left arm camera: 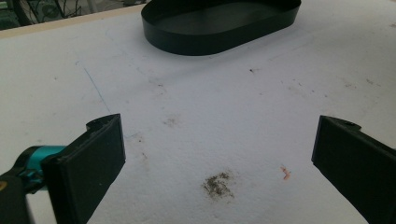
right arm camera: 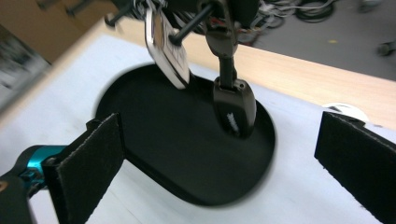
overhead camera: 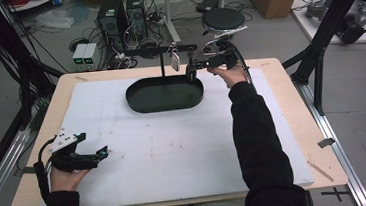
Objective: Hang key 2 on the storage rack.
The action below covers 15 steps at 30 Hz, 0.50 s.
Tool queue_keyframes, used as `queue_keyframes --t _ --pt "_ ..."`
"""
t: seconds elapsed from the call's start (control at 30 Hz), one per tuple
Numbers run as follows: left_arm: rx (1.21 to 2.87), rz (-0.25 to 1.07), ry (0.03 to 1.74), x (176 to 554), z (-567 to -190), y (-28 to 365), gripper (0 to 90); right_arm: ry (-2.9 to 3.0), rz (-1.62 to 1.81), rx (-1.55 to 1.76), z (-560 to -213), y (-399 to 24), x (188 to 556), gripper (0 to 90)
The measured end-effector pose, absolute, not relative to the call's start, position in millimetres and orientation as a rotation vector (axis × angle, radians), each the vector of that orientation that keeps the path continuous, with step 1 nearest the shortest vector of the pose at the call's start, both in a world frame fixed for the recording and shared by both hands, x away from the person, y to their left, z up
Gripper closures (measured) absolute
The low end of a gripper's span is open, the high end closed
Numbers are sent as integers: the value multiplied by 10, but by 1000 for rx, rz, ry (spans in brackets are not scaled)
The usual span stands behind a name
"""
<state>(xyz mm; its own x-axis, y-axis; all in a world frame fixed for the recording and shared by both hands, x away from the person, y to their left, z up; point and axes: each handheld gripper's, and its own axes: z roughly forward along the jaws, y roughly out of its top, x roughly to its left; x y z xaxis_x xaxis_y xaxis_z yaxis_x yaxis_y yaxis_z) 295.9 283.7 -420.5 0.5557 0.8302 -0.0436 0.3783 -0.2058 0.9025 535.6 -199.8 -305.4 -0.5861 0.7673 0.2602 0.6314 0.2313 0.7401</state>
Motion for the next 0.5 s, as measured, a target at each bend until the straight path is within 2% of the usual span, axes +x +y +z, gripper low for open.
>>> queue_keyframes --t 0.5 --pt "1804 574 994 2948 -4197 2825 31 2278 1233 1253 -3022 -2130 4942 11"
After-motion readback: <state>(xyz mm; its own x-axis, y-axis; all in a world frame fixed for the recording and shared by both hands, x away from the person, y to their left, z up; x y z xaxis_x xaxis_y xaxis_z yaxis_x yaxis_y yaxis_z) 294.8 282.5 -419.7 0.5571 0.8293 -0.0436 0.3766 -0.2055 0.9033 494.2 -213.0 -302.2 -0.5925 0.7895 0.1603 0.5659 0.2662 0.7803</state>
